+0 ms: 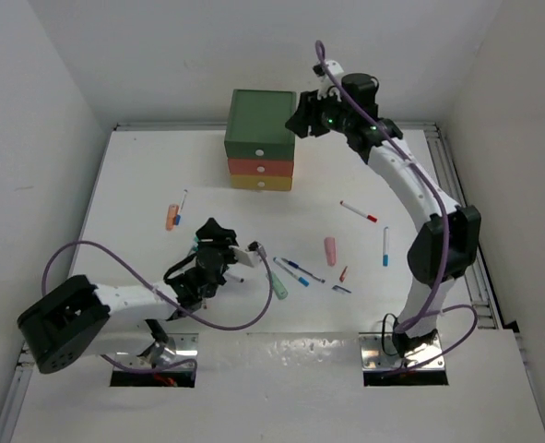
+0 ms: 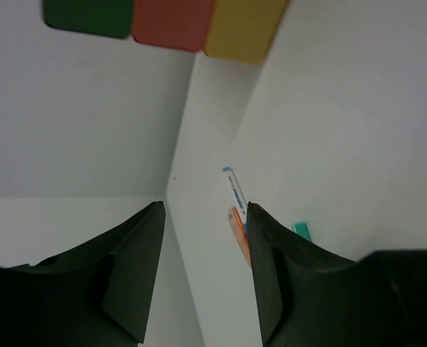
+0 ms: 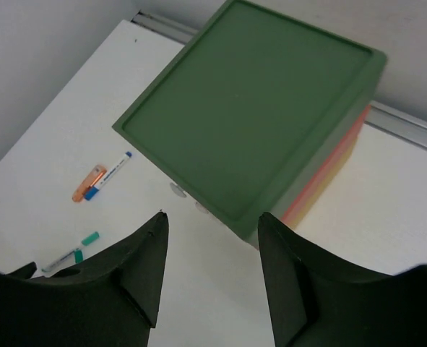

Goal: Sort the stationery into containers
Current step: Open the drawer in the storage box.

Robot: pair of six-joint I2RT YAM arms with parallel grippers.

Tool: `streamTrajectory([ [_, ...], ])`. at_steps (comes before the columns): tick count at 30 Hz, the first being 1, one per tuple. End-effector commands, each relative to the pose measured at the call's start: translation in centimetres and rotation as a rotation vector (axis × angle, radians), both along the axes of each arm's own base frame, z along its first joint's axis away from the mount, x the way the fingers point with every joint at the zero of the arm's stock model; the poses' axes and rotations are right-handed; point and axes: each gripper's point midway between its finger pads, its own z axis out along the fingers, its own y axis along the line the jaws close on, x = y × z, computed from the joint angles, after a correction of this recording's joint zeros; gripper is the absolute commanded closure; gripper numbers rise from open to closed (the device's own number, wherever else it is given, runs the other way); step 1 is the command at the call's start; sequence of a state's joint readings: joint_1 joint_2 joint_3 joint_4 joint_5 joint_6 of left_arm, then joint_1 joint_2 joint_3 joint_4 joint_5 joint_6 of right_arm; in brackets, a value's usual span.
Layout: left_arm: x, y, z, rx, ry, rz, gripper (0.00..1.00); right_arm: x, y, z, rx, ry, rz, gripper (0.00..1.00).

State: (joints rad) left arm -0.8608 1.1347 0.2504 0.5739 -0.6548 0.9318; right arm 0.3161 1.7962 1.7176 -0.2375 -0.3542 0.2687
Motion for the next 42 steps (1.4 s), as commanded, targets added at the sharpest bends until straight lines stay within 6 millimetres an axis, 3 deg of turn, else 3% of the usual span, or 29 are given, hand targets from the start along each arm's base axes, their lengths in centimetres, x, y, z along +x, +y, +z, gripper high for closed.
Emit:
streamTrajectory([
  [1, 1.6, -2.0, 6.9, -0.121, -0.306, -0.037, 0.45, 2.1, 2.3, 1.6, 0.0, -0.096, 0.011, 0.48],
  [4, 2.2, -2.5, 6.6, -0.125, -0.371, -0.034, 0.5, 3.1, 4.1, 0.5, -0.027, -0.112, 0.018, 0.48],
  [5, 2.7, -2.7, 5.2, -0.089, -0.352, -0.032, 0.5, 3.5, 4.3, 0.1, -0.038, -0.121, 0.014, 0.48],
  [6, 2.8, -2.8, 6.1, -0.112, -0.4, -0.026, 0.51, 3.9, 4.4, 0.2, -0.044, -0.132, 0.002, 0.48],
  [8, 3.3, -3.0, 6.0, -0.103, -0.436, -0.039, 0.53, 4.7, 4.9, -1.0, -0.057, -0.125, -0.008, 0.48],
  [9, 3.7, -3.2, 4.6, -0.04, -0.429, -0.048, 0.53, 5.1, 4.9, -0.9, -0.06, -0.135, -0.016, 0.48],
  [10, 3.8, -3.4, 5.9, -0.079, -0.498, -0.044, 0.53, 5.4, 4.9, -1.2, -0.063, -0.135, -0.031, 0.48],
  [11, 4.4, -3.7, 4.2, -0.029, -0.482, -0.043, 0.53, 5.8, 5.0, -1.9, -0.071, -0.128, -0.037, 0.48],
  [14, 6.4, -4.2, 4.4, -0.046, -0.504, 0.003, 0.53, 6.5, 4.9, -2.6, -0.081, -0.126, -0.052, 0.47],
  [23, 9.8, -5.2, 6.0, -0.098, -0.576, 0.029, 0.42, 6.7, 5.3, -3.9, -0.065, -0.085, -0.035, 0.47],
  [27, 10.5, -5.4, 6.8, -0.159, -0.599, 0.025, 0.31, 6.9, 5.7, -4.2, -0.058, -0.077, -0.026, 0.45],
  [42, 12.9, -7.9, 6.6, -0.2, -0.634, 0.013, 0.3, 6.4, 7.3, -5.0, -0.023, -0.034, 0.043, 0.45],
])
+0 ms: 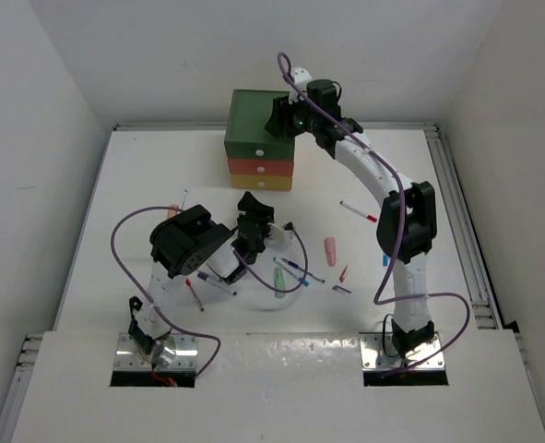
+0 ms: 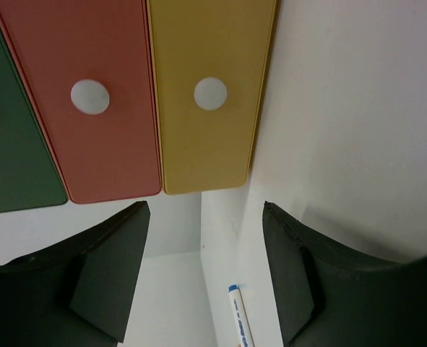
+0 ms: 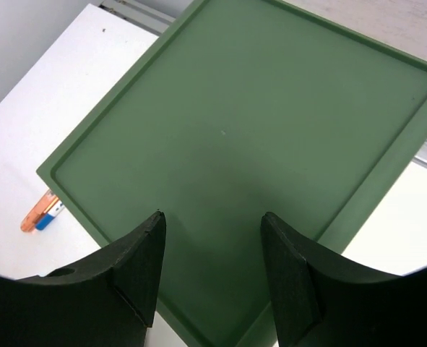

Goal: Sort the stationery into containers
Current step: Open the drawer in the storage box.

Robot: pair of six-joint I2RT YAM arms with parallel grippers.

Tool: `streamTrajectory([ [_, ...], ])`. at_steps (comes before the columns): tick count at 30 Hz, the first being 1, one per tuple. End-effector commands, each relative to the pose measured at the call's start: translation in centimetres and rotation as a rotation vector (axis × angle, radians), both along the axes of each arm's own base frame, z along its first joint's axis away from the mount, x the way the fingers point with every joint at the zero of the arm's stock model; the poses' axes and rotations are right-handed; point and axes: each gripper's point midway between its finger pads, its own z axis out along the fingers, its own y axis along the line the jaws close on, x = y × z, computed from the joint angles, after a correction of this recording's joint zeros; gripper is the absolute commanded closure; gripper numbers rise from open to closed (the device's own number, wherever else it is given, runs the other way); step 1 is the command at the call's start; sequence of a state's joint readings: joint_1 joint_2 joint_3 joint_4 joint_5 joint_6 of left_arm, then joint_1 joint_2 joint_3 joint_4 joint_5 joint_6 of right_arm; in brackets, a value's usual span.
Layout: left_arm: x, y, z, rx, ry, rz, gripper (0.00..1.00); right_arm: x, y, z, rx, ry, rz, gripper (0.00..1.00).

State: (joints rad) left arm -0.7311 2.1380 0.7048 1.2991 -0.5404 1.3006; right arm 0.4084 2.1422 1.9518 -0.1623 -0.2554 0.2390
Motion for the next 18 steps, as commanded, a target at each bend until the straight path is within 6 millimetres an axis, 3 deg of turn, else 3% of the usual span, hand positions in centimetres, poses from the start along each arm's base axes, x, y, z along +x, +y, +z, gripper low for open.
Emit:
streamTrajectory([
  [1, -0.1, 0.1, 12.0, -0.417, -0.462, -0.021, 0.3, -0.2, 1.1, 2.1, 0.043, -0.029, 0.041, 0.45],
  [8, 1.1, -0.5, 11.8, -0.433, -0.479, -0.013, 0.39, -0.5, 1.2, 1.4, 0.041, -0.005, 0.052, 0.45],
  [18, 2.5, -1.1, 11.1, -0.43, -0.492, -0.025, 0.4, -0.4, 1.3, 0.8, 0.041, 0.006, 0.059, 0.45],
])
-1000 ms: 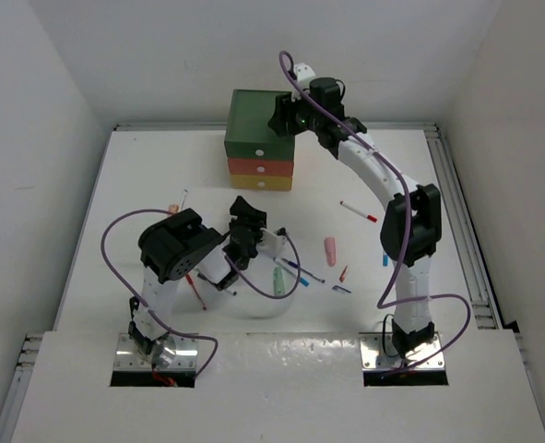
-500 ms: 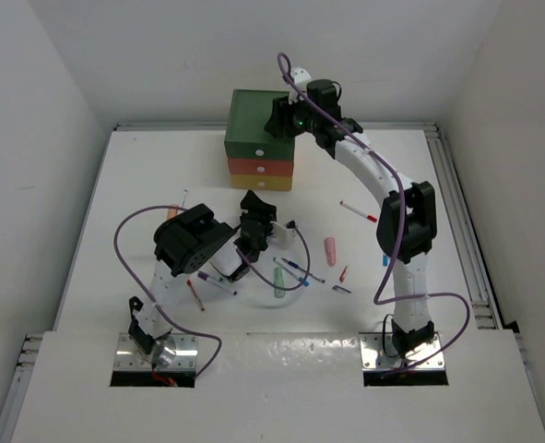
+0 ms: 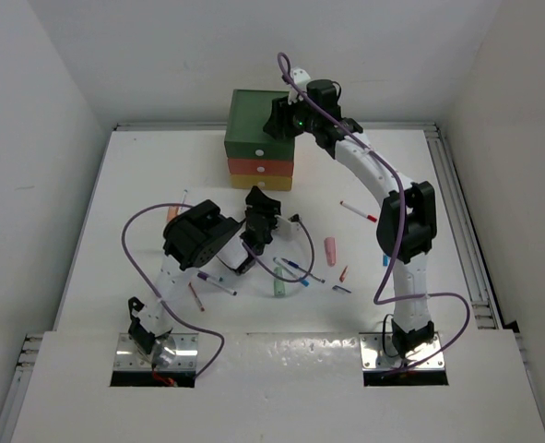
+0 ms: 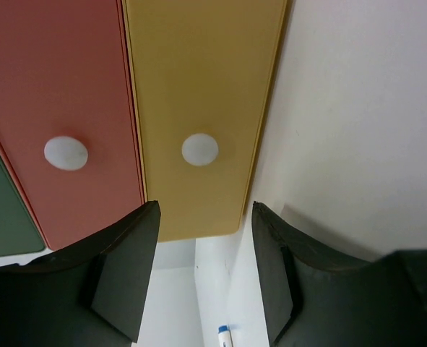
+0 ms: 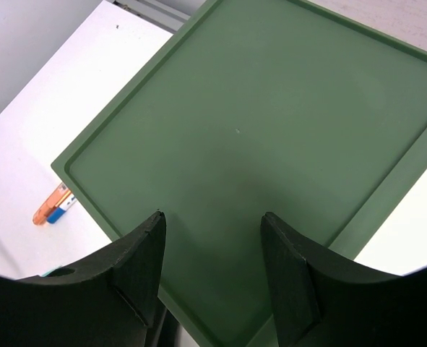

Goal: Sort the stationery into containers
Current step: Open the drawer in the storage box.

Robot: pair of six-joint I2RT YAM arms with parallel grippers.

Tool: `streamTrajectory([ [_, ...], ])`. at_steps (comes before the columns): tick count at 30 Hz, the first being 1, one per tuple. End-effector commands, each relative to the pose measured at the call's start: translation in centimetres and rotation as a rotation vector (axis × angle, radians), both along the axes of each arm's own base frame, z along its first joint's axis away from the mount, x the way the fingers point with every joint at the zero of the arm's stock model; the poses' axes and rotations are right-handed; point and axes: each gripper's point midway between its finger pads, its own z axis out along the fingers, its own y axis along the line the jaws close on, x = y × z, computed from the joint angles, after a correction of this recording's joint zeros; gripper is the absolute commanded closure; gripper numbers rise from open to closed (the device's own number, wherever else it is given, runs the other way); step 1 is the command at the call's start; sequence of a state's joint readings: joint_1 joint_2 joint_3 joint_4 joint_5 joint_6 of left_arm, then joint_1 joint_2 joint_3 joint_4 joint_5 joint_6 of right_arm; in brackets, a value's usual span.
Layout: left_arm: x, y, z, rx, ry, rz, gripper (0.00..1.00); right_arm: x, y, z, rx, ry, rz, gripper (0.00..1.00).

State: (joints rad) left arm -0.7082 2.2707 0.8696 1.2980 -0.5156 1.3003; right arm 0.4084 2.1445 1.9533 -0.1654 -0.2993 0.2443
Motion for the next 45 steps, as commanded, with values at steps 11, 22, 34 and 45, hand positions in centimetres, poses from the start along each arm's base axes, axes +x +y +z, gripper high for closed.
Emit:
streamTrajectory([
  [11, 0.3, -0.1, 11.7, -0.396, -0.487, -0.033, 0.4, 0.3, 0.5, 0.7, 0.035, 0.005, 0.02, 0.5],
  [22, 1.1, -0.2, 10.8, -0.391, -0.484, -0.022, 0.48, 0.2, 0.5, 0.4, 0.043, 0.018, 0.025, 0.55],
  [34, 1.4, 0.3, 9.6, -0.385, -0.467, -0.002, 0.66, 0.2, 0.5, 0.0, 0.041, 0.029, 0.024, 0.56],
  [45, 1.2, 0.4, 10.7, -0.393, -0.486, 0.007, 0.51, 0.0, 0.5, -0.3, 0.039, 0.038, 0.028, 0.56],
])
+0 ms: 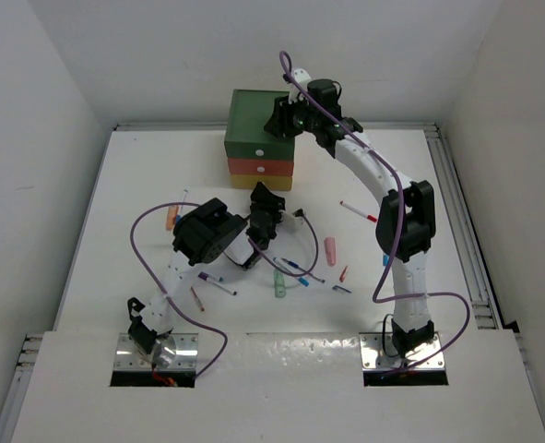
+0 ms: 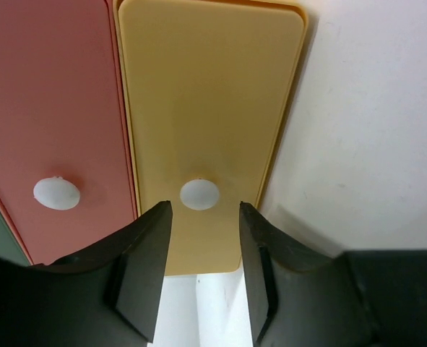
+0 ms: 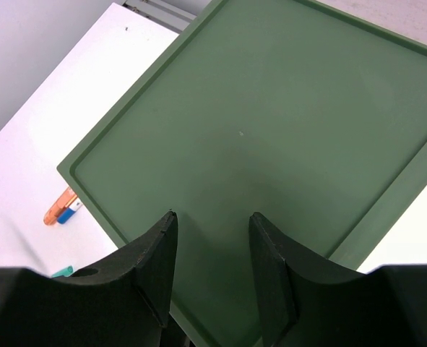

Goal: Sort the stationery into containers
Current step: Open the drawer in the storage box.

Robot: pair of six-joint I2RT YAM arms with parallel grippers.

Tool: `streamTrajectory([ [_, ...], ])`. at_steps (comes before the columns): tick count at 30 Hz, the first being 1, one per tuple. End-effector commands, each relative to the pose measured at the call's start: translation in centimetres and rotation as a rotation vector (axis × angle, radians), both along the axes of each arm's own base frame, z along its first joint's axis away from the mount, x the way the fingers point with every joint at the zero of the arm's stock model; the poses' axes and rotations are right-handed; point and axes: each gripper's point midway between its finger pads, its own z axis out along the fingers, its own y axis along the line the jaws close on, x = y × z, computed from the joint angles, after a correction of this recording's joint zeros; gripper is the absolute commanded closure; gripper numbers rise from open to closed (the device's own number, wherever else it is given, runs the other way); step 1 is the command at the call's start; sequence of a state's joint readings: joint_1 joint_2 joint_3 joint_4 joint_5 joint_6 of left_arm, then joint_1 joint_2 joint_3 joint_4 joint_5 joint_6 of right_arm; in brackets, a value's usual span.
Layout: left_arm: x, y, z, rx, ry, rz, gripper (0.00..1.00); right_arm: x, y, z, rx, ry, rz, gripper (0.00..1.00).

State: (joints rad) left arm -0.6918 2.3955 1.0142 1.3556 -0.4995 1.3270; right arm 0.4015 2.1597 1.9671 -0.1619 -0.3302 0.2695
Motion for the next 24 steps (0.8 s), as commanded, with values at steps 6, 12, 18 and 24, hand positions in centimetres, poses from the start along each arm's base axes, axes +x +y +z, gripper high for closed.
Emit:
streamTrajectory([
  [6, -1.6, 1.7, 11.6, -0.368, -0.43, -0.004, 0.5, -0.2, 0.5, -0.3, 0.015, 0.025, 0.015, 0.56],
  [12, -1.2, 1.2, 11.0, -0.368, -0.431, -0.014, 0.51, -0.2, 0.4, -0.3, 0.013, 0.026, 0.016, 0.56],
  [18, -0.8, 0.9, 10.6, -0.381, -0.433, -0.017, 0.52, -0.3, 0.3, -0.6, 0.011, 0.035, 0.015, 0.56],
  [24, -0.8, 1.2, 10.4, -0.384, -0.424, -0.013, 0.58, -0.3, 0.4, -0.7, 0.019, 0.036, 0.015, 0.56],
])
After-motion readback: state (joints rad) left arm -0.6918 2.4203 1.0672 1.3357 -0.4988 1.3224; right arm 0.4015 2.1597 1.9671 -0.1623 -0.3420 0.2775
